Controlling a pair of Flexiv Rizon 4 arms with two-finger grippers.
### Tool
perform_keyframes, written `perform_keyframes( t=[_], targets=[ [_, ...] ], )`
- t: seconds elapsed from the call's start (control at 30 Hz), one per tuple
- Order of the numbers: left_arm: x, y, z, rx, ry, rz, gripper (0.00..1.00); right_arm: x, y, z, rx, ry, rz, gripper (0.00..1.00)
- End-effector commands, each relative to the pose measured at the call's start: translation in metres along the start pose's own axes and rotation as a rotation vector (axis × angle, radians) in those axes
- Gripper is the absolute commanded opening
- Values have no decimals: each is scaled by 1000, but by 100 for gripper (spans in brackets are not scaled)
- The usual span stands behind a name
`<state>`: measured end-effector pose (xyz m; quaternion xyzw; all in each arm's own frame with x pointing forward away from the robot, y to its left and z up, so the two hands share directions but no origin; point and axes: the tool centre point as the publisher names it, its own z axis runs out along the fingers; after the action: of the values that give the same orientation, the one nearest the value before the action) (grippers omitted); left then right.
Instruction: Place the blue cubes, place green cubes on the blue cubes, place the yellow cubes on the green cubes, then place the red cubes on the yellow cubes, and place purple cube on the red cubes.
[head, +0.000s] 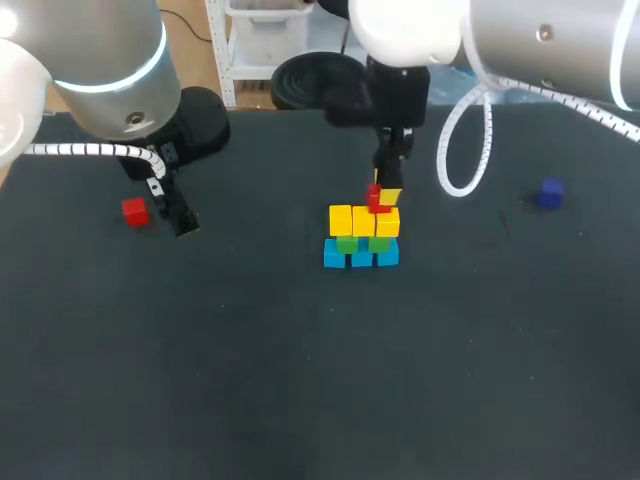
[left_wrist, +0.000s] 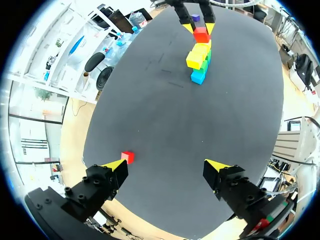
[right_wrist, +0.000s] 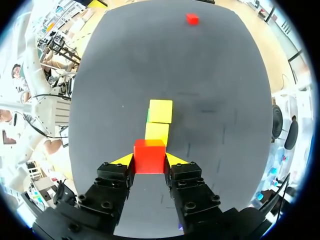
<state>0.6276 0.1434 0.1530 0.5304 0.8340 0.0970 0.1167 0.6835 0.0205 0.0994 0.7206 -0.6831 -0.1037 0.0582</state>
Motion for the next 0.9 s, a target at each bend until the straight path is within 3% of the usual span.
perform_keyframes(
  t=[0.03, 0.9],
  targets=[
    [1, 1, 0, 2, -2, 2, 100, 2, 0, 3, -4, -5, 2, 0],
    [1, 1, 0, 2, -2, 2, 100, -4, -3, 10, -25, 0, -12, 0]
  ],
)
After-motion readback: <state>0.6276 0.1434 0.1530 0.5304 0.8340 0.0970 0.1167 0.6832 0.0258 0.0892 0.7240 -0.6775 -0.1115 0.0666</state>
